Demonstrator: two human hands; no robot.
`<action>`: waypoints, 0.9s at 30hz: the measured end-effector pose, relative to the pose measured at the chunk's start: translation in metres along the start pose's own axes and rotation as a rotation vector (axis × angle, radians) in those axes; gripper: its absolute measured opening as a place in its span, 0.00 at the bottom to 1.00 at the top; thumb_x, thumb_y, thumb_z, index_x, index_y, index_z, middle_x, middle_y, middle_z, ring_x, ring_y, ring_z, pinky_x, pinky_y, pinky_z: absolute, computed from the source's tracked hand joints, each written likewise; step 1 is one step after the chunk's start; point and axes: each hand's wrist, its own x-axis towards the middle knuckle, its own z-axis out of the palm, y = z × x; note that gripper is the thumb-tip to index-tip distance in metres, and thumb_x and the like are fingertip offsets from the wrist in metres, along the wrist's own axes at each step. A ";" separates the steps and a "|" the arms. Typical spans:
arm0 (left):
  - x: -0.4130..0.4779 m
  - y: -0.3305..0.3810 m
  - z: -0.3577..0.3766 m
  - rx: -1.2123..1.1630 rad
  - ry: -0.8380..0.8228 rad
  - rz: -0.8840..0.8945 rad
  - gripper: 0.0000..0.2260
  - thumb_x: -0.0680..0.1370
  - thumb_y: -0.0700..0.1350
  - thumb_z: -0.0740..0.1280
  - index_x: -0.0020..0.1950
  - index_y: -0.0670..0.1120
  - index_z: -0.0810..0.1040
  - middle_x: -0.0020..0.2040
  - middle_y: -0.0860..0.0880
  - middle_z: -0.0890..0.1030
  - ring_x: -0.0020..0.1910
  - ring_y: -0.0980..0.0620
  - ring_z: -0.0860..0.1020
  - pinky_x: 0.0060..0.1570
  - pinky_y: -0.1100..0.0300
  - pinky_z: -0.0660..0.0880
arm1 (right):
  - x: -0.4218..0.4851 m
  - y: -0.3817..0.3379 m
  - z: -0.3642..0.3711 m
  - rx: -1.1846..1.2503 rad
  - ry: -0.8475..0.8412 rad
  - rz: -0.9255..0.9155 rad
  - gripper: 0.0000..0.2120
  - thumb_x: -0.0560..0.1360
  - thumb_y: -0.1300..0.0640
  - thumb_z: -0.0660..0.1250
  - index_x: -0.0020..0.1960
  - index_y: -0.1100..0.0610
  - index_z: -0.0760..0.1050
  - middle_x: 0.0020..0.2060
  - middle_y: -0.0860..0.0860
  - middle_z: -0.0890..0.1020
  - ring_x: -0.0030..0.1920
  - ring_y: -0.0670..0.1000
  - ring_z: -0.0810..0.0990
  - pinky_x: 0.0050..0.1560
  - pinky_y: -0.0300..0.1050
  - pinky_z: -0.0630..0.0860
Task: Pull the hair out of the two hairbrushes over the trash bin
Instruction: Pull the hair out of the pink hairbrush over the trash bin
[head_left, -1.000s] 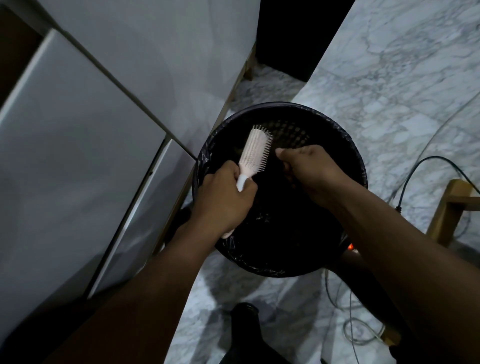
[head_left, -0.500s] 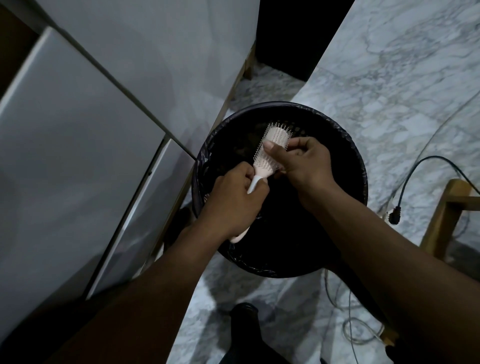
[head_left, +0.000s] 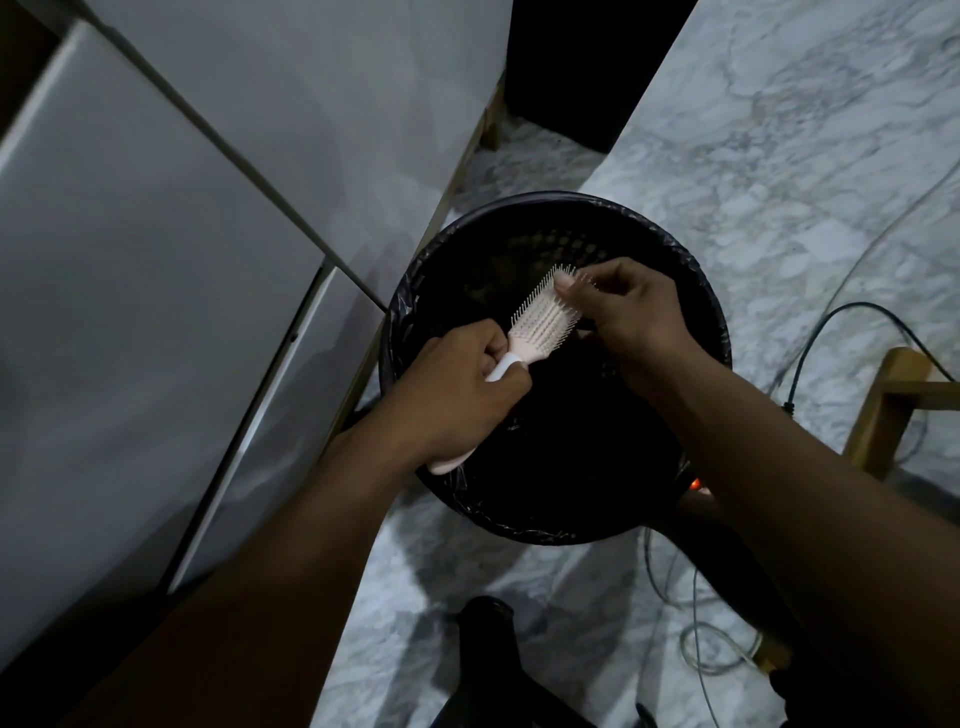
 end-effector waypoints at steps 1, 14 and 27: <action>0.000 0.000 0.000 -0.005 -0.012 -0.005 0.09 0.78 0.48 0.68 0.46 0.42 0.75 0.29 0.47 0.79 0.26 0.58 0.71 0.29 0.65 0.68 | 0.003 0.002 -0.002 -0.011 0.019 -0.015 0.08 0.73 0.58 0.76 0.42 0.59 0.78 0.37 0.54 0.84 0.33 0.47 0.83 0.32 0.40 0.79; 0.003 0.000 -0.004 -0.028 -0.066 -0.058 0.07 0.78 0.48 0.69 0.47 0.45 0.79 0.31 0.49 0.80 0.27 0.58 0.74 0.32 0.62 0.70 | 0.004 -0.001 -0.003 0.324 0.218 0.272 0.14 0.83 0.53 0.62 0.42 0.60 0.73 0.34 0.56 0.79 0.25 0.48 0.81 0.25 0.41 0.80; 0.005 -0.008 -0.004 0.004 -0.067 -0.129 0.11 0.77 0.51 0.67 0.47 0.43 0.77 0.34 0.44 0.81 0.31 0.52 0.75 0.36 0.56 0.71 | -0.003 0.013 0.003 -0.278 -0.222 -0.169 0.27 0.65 0.52 0.82 0.62 0.56 0.81 0.53 0.49 0.84 0.49 0.41 0.81 0.48 0.25 0.75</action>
